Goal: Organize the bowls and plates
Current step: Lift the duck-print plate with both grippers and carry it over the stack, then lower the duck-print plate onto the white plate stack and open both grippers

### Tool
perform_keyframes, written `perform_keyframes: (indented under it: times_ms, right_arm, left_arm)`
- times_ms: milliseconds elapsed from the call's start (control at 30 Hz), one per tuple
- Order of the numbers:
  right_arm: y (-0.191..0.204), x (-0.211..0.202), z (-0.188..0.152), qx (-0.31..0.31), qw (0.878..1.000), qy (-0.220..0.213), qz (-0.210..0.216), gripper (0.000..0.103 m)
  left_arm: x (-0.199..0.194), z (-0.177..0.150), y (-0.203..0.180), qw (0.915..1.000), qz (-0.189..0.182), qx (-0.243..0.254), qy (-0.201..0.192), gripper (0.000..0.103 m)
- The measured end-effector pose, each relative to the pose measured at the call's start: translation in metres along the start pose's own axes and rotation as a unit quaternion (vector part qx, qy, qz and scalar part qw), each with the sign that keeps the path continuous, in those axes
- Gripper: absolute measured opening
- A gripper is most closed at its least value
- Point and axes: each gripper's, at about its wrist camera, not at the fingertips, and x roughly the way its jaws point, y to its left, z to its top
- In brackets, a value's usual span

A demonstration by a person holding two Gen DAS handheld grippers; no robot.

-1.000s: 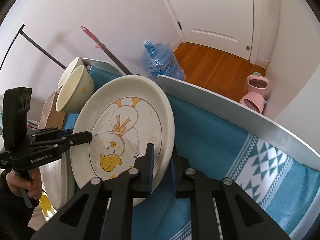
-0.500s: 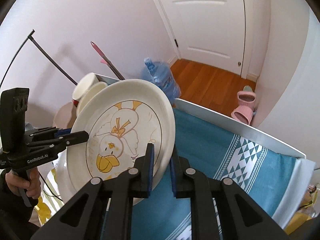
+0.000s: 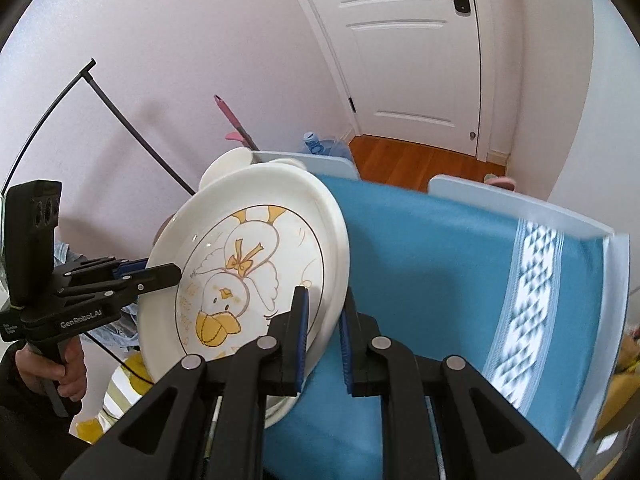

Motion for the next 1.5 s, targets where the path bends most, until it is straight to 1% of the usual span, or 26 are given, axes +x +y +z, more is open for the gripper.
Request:
perform_keyframes:
  times_ms: [67, 133, 300, 500, 667, 733, 1000, 1067, 1167, 1267, 1400, 1500]
  right_arm:
    - [0.013, 0.004, -0.012, 0.003, 1.0, 0.0, -0.009, 0.013]
    - [0.028, 0.011, -0.027, 0.001, 1.0, 0.003, -0.028, 0.013]
    - [0.046, 0.027, -0.054, 0.024, 0.998, 0.012, -0.05, 0.013]
    - [0.049, 0.037, -0.069, 0.033, 0.997, 0.02, -0.072, 0.013]
    - [0.047, 0.046, -0.072, 0.018, 0.995, 0.032, -0.091, 0.013]
    - [0.049, 0.05, -0.074, 0.007, 0.994, 0.039, -0.106, 0.013]
    - [0.049, 0.055, -0.073, -0.023, 0.991, 0.05, -0.119, 0.013]
    - [0.052, 0.056, -0.073, -0.031, 0.991, 0.051, -0.122, 0.013]
    - [0.056, 0.057, -0.073, -0.049, 0.989, 0.053, -0.128, 0.013]
    - [0.058, 0.061, -0.074, -0.066, 0.987, 0.056, -0.138, 0.014]
    - [0.058, 0.063, -0.075, -0.072, 0.987, 0.059, -0.135, 0.014]
    - [0.061, 0.065, -0.075, -0.077, 0.987, 0.059, -0.131, 0.014]
  left_arm:
    - [0.001, -0.01, 0.011, 1.0, -0.007, 0.002, 0.006, 0.018]
    - [0.0, -0.024, 0.025, 0.9998, -0.018, 0.004, 0.01, 0.018]
    - [0.019, -0.047, 0.045, 0.9985, -0.029, 0.017, 0.043, 0.018]
    - [0.033, -0.062, 0.046, 0.9973, -0.033, 0.029, 0.059, 0.018]
    - [0.047, -0.067, 0.042, 0.9967, -0.02, 0.038, 0.068, 0.018]
    - [0.053, -0.07, 0.042, 0.9963, -0.008, 0.042, 0.074, 0.018]
    - [0.061, -0.072, 0.029, 0.9942, 0.034, 0.073, 0.071, 0.018]
    - [0.062, -0.072, 0.022, 0.9923, 0.052, 0.087, 0.07, 0.018]
    - [0.063, -0.076, 0.01, 0.9865, 0.089, 0.121, 0.065, 0.018]
    - [0.064, -0.077, 0.004, 0.9836, 0.107, 0.132, 0.06, 0.019]
    - [0.062, -0.077, -0.002, 0.9785, 0.133, 0.147, 0.057, 0.019]
    - [0.062, -0.078, -0.011, 0.9705, 0.162, 0.171, 0.05, 0.019]
